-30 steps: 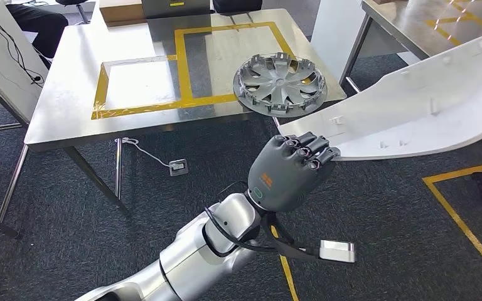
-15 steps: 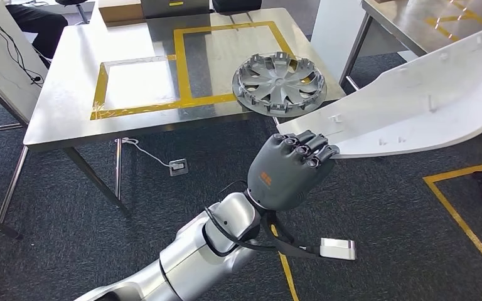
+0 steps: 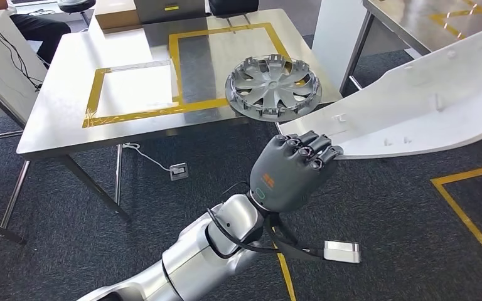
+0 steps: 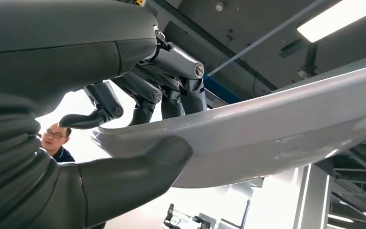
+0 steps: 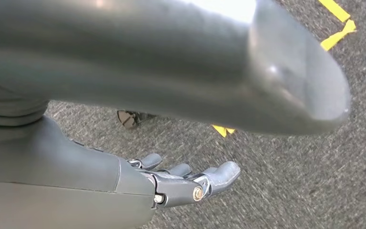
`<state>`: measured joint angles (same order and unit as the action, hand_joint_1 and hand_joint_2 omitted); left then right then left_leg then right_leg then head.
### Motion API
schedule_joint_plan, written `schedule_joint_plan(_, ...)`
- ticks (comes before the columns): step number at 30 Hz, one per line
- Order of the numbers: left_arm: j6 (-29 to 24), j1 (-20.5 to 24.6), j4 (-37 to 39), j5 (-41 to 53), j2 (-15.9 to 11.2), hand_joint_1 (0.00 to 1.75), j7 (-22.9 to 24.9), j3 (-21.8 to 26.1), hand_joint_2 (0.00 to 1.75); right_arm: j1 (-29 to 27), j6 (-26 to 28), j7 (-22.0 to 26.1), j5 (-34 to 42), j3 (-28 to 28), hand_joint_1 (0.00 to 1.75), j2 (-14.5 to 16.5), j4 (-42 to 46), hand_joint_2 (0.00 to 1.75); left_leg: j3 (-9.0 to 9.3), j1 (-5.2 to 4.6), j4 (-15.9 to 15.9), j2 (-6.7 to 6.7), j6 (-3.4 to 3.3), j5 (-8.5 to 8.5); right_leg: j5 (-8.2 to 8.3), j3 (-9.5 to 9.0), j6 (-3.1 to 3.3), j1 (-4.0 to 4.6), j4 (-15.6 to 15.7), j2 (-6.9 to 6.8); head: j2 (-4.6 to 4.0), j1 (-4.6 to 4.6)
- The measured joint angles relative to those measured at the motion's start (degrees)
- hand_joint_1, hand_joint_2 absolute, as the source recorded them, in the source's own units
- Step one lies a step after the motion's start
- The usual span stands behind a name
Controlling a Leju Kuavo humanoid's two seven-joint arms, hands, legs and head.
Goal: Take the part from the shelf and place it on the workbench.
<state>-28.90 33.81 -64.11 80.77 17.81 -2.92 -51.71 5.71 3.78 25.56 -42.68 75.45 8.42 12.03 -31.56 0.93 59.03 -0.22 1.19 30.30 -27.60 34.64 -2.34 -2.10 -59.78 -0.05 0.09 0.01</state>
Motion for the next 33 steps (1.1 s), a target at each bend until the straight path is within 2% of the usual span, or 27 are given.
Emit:
schedule_joint_plan(2, -0.10, 0.08, -0.18, 0.24, 0.13, 1.75, 0.02, 0.00, 1.75, -0.09, 0.04, 0.03, 0.04, 0.00, 0.00, 0.01, -0.01, 0.00, 0.12, 0.18, 1.22, 0.06, 0.51, 0.45, -0.77, -1.15, 1.05, 0.00, 0.06, 0.14, 0.00, -0.32)
schedule_joint_plan(3, -0.15, 0.15, -0.29, 0.43, 0.20, 1.75, 0.00, 0.00, 1.75, -0.11, 0.05, 0.04, 0.08, 0.00, 0.00, 0.02, -0.01, 0.00, -1.03, 0.21, 3.51, 0.10, 0.66, 0.94, -1.23, -1.97, 1.51, -0.02, 0.13, 0.19, 0.00, -0.48)
schedule_joint_plan(4, -0.19, 0.17, -0.35, 0.58, 0.20, 1.75, 0.00, 0.00, 1.75, -0.15, 0.06, 0.05, 0.11, 0.00, 0.00, 0.02, -0.01, 0.00, -3.22, 0.18, 7.02, 0.11, 0.71, 1.56, -1.81, -2.74, 1.89, 0.03, 0.20, 0.18, 0.00, -0.63)
schedule_joint_plan(6, -0.23, 0.01, -0.31, 0.86, -0.01, 1.75, 0.03, 0.00, 1.75, -0.20, 0.05, 0.05, 0.17, 0.00, 0.00, 0.02, -0.01, 0.00, -9.27, 0.05, 14.50, 0.11, 0.61, 2.34, -3.16, -4.30, 2.35, 0.28, 0.24, 0.29, 0.00, -0.81)
schedule_joint_plan(7, -0.23, -0.15, -0.25, 0.94, -0.14, 1.75, 0.07, 0.00, 1.75, -0.30, 0.05, 0.05, 0.19, 0.01, 0.00, 0.02, 0.00, 0.00, -11.72, -0.05, 16.38, 0.10, 0.41, 1.48, -3.94, -5.19, 2.46, 0.42, 0.27, 0.44, 0.00, -0.85)
schedule_joint_plan(8, -0.23, -0.27, -0.20, 1.05, -0.25, 1.75, 0.12, 0.00, 1.75, -0.41, 0.05, 0.05, 0.20, 0.01, 0.00, 0.02, 0.00, 0.00, -13.14, -0.20, 16.04, 0.09, 0.06, -0.62, -4.75, -6.22, 2.47, 0.56, 0.32, 0.64, 0.00, -0.88)
schedule_joint_plan(9, -0.23, -0.34, -0.17, 1.17, -0.30, 1.75, 0.17, 0.00, 1.75, -0.50, 0.05, 0.05, 0.21, 0.01, 0.00, 0.02, -0.01, 0.00, -13.47, -0.46, 13.47, 0.05, -0.46, -3.87, -5.61, -7.41, 2.44, 0.69, 0.46, 0.84, 0.00, -0.91)
schedule_joint_plan(10, -0.23, -0.36, -0.16, 1.26, -0.32, 1.75, 0.22, 0.00, 1.75, -0.59, 0.06, 0.05, 0.22, 0.02, 0.00, 0.04, -0.01, 0.00, -13.00, -0.84, 9.29, -0.04, -1.16, -7.68, -6.48, -8.53, 2.41, 0.73, 0.76, 1.01, 0.00, -0.93)
schedule_joint_plan(11, -0.23, -0.37, -0.14, 1.34, -0.39, 1.75, 0.28, 0.01, 1.75, -0.58, 0.07, 0.06, 0.21, 0.01, 0.00, 0.13, -0.02, 0.00, -12.07, -1.27, 5.63, -0.12, -1.87, -10.35, -7.29, -9.62, 2.25, 0.87, 1.15, 1.15, 0.00, -0.77)
schedule_joint_plan(12, -0.20, -0.38, -0.13, 1.42, -0.46, 1.75, 0.33, 0.02, 1.75, -0.54, 0.07, 0.05, 0.22, 0.01, 0.00, 0.21, -0.03, 0.00, -11.03, -1.67, 2.60, -0.16, -2.43, -11.66, -7.96, -10.57, 1.97, 0.91, 1.69, 1.29, 0.00, -0.71)
schedule_joint_plan(13, -0.16, -0.41, -0.13, 1.48, -0.49, 1.75, 0.40, 0.03, 1.75, -0.47, 0.07, 0.03, 0.20, 0.01, 0.00, 0.28, -0.04, 0.00, -10.16, -1.95, 1.01, -0.19, -2.77, -11.63, -8.45, -11.43, 1.63, 0.86, 2.44, 1.37, 0.00, -0.68)
schedule_joint_plan(15, -0.09, -0.39, -0.26, 1.67, -0.32, 1.75, 0.54, 0.05, 1.75, -0.30, 0.06, 0.00, 0.17, 0.01, 0.00, 0.32, -0.06, 0.00, -8.49, -2.06, -0.06, -0.33, -3.03, -9.65, -7.59, -12.64, 0.71, 0.78, 2.24, 1.40, 0.00, -0.81)
schedule_joint_plan(16, -0.10, -0.34, -0.38, 1.77, -0.13, 1.75, 0.58, 0.06, 1.75, -0.23, 0.05, -0.01, 0.15, 0.01, 0.00, 0.32, -0.06, 0.00, -7.50, -1.92, -0.55, -0.45, -3.15, -9.01, -6.28, -12.13, 0.37, 0.69, 0.38, 1.27, 0.01, -0.85)
schedule_joint_plan(17, -0.12, -0.26, -0.50, 1.88, 0.04, 1.75, 0.59, 0.07, 1.75, -0.14, 0.05, -0.01, 0.15, 0.01, 0.00, 0.31, -0.06, 0.00, -6.36, -1.75, -1.19, -0.54, -3.38, -8.38, -4.66, -10.62, 0.09, 0.71, -2.78, 1.13, 0.01, -0.82)
schedule_joint_plan(18, -0.17, -0.17, -0.58, 1.99, 0.16, 1.75, 0.60, 0.07, 1.75, -0.02, 0.02, -0.01, 0.15, 0.01, 0.00, 0.31, -0.06, 0.00, -5.14, -1.61, -1.70, -0.57, -3.58, -7.77, -3.54, -8.22, -0.12, 0.70, -6.47, 1.01, 0.01, -0.74)
schedule_joint_plan(19, -0.23, -0.17, -0.56, 2.11, 0.20, 1.75, 0.60, 0.07, 1.75, 0.03, -0.02, -0.02, 0.14, 0.01, 0.00, 0.31, -0.06, 0.00, -3.97, -1.48, -2.08, -0.53, -3.74, -7.17, -3.57, -5.44, -0.25, 0.67, -9.88, 0.87, 0.01, -0.66)
schedule_joint_plan(20, -0.33, -0.19, -0.48, 2.27, 0.20, 1.75, 0.60, 0.07, 1.75, 0.04, -0.06, -0.02, 0.14, 0.00, 0.00, 0.28, -0.06, 0.00, -2.88, -1.44, -2.26, -0.50, -3.89, -6.48, -4.90, -2.83, -0.42, 0.70, -12.22, 0.81, 0.00, -0.61)
schedule_joint_plan(21, -0.45, -0.24, -0.38, 2.49, 0.19, 1.75, 0.59, 0.07, 1.75, 0.01, -0.09, -0.03, 0.14, 0.00, 0.00, 0.24, -0.06, 0.00, -1.83, -1.41, -2.34, -0.55, -3.95, -5.78, -7.28, -0.51, -0.64, 0.68, -13.46, 0.78, 0.00, -0.57)
schedule_joint_plan(22, -0.56, -0.29, -0.27, 2.75, 0.18, 1.75, 0.57, 0.07, 1.75, -0.06, -0.09, -0.03, 0.14, 0.00, 0.00, 0.18, -0.06, 0.00, -0.77, -1.38, -2.36, -0.64, -3.94, -5.04, -9.83, 1.35, -0.86, 0.64, -13.55, 0.73, 0.00, -0.55)
schedule_joint_plan(23, -0.71, -0.31, -0.17, 3.07, 0.17, 1.75, 0.55, 0.07, 1.75, -0.11, -0.09, -0.03, 0.14, 0.00, 0.00, 0.12, -0.06, 0.00, 0.24, -1.34, -2.34, -0.75, -3.88, -4.21, -11.54, 2.66, -1.05, 0.59, -12.56, 0.65, 0.00, -0.53)
schedule_joint_plan(24, -0.87, -0.30, -0.06, 3.42, 0.16, 1.75, 0.53, 0.07, 1.75, -0.13, -0.08, -0.03, 0.13, 0.00, 0.00, 0.08, -0.06, 0.00, 1.21, -1.27, -2.29, -0.84, -3.75, -3.38, -11.63, 3.39, -1.22, 0.54, -10.57, 0.54, 0.00, -0.50)
schedule_joint_plan(25, -1.03, -0.30, 0.05, 3.78, 0.16, 1.75, 0.55, 0.07, 1.75, -0.14, -0.08, -0.03, 0.12, 0.00, 0.00, 0.02, -0.06, 0.00, 2.12, -1.20, -2.18, -0.86, -3.54, -2.53, -9.48, 3.56, -1.34, 0.49, -7.58, 0.38, 0.00, -0.48)
schedule_joint_plan(26, -1.20, -0.28, 0.20, 4.08, 0.14, 1.75, 0.57, 0.06, 1.75, -0.17, -0.08, -0.03, 0.10, 0.00, 0.00, -0.01, -0.06, 0.00, 3.00, -1.18, -1.94, -0.85, -3.28, -1.64, -5.48, 3.39, -1.34, 0.48, -4.12, 0.07, 0.00, -0.41)
schedule_joint_plan(28, -1.54, -0.21, 0.42, 4.45, 0.12, 1.75, 0.52, 0.03, 1.75, -0.12, -0.08, -0.05, 0.07, 0.00, 0.00, -0.05, -0.07, 0.00, 4.08, -1.32, -1.55, -0.83, -2.60, 0.09, 1.11, 2.67, -0.77, 0.62, 0.44, -0.62, 0.00, -0.27)
schedule_joint_plan(29, -1.68, -0.18, 0.49, 4.52, 0.13, 1.75, 0.45, 0.01, 1.75, -0.09, -0.08, -0.05, 0.05, 0.00, 0.00, -0.05, -0.07, 0.00, 4.53, -1.42, -1.17, -0.82, -2.21, 0.58, 2.79, 2.38, -0.19, 0.68, 1.24, -0.76, 0.00, -0.22)
schedule_joint_plan(32, -2.05, 0.11, 0.51, 4.52, 0.28, 1.75, 0.27, -0.02, 1.75, 0.04, -0.08, -0.05, 0.04, 0.00, 0.00, -0.06, -0.06, 0.00, 5.08, -1.40, 0.31, -0.63, -1.10, 1.54, 3.50, 1.37, 1.57, 0.62, 1.25, -0.38, 0.00, -0.33)
schedule_joint_plan(33, -2.13, 0.23, 0.51, 4.44, 0.31, 1.75, 0.22, -0.02, 1.75, 0.08, -0.08, -0.07, 0.04, 0.00, 0.00, -0.06, -0.06, 0.00, 4.39, -1.33, 1.76, -0.55, -0.84, 2.43, 3.47, 1.10, 1.96, 0.59, 1.22, -0.33, 0.00, -0.42)
